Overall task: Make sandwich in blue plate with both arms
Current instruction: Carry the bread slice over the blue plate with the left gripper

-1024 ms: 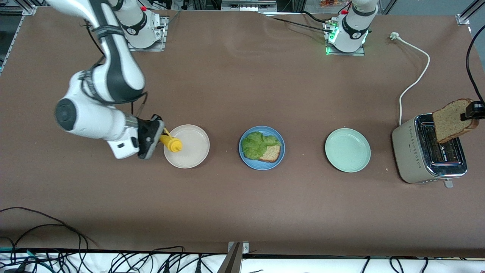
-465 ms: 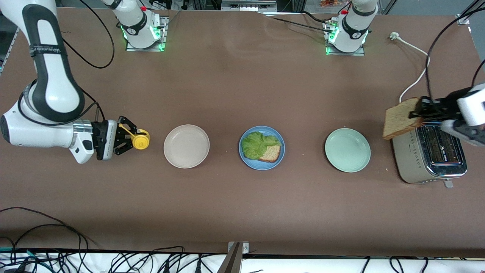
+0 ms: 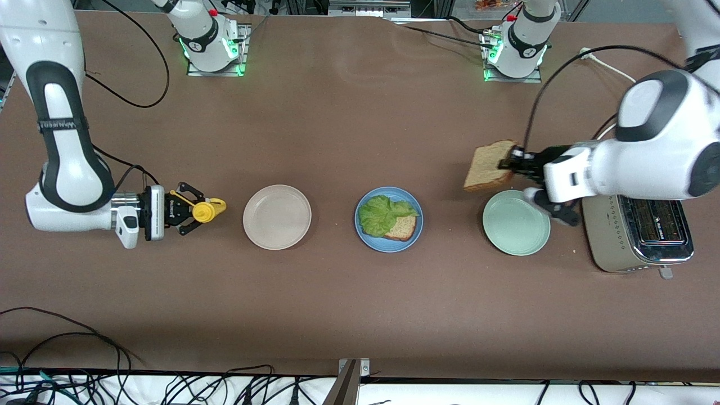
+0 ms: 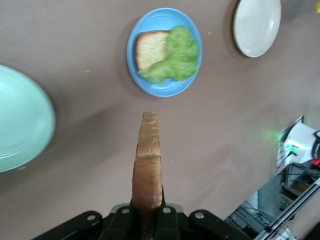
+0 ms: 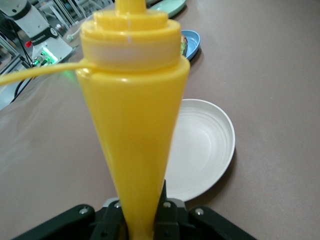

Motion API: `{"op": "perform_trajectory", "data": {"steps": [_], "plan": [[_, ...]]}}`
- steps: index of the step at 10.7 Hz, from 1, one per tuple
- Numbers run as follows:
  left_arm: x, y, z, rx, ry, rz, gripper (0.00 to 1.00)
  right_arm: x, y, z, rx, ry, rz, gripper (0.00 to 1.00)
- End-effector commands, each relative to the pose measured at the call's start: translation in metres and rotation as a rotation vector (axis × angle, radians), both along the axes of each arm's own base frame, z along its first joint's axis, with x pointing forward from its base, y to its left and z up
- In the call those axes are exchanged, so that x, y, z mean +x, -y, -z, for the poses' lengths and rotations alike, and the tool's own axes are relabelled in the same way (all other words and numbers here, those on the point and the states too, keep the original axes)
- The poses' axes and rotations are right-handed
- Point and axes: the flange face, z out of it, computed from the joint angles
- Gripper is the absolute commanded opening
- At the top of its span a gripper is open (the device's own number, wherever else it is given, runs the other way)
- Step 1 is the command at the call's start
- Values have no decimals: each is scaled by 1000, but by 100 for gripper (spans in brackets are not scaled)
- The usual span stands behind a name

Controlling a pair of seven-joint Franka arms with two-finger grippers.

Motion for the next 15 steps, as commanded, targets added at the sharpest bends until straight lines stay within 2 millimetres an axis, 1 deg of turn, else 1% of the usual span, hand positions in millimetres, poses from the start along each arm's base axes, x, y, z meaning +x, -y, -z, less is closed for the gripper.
{"op": "perform_trajectory", "data": {"steps": [1,2,3,4,5,6,7,8,9,10,11,12,13,14,15], "plan": [[11,66,23,-126,-47,-44,0,-2,5,55,159,59,-11,0],[16,73,31,-172,-54,-68,0,-2,8,66,174,83,-20,0],[16,89,36,-229,-73,-85,0,-3,13,72,178,100,-28,0],[18,101,43,-271,-86,-98,0,-4,20,81,182,113,-34,0],[19,112,51,-321,-108,-115,0,-4,23,85,185,125,-41,0],[20,126,65,-366,-136,-131,0,-1,25,84,182,145,-54,0],[21,138,86,-383,-153,-142,0,1,27,85,178,165,-62,0],[23,145,105,-397,-152,-138,0,1,31,90,181,173,-64,0],[26,143,125,-424,-141,-113,0,0,34,96,175,180,-63,0],[29,138,148,-458,-135,-86,0,0,34,105,178,186,-70,0],[32,136,164,-496,-148,-111,0,-3,34,116,184,187,-77,0],[33,140,182,-523,-146,-124,0,-3,38,122,180,200,-76,0],[38,139,201,-535,-122,-143,0,-4,40,124,178,201,-73,0],[39,140,219,-539,-107,-153,0,-4,40,124,177,201,-75,12],[41,137,234,-542,-91,-154,0,-4,40,124,177,201,-75,33]]}}
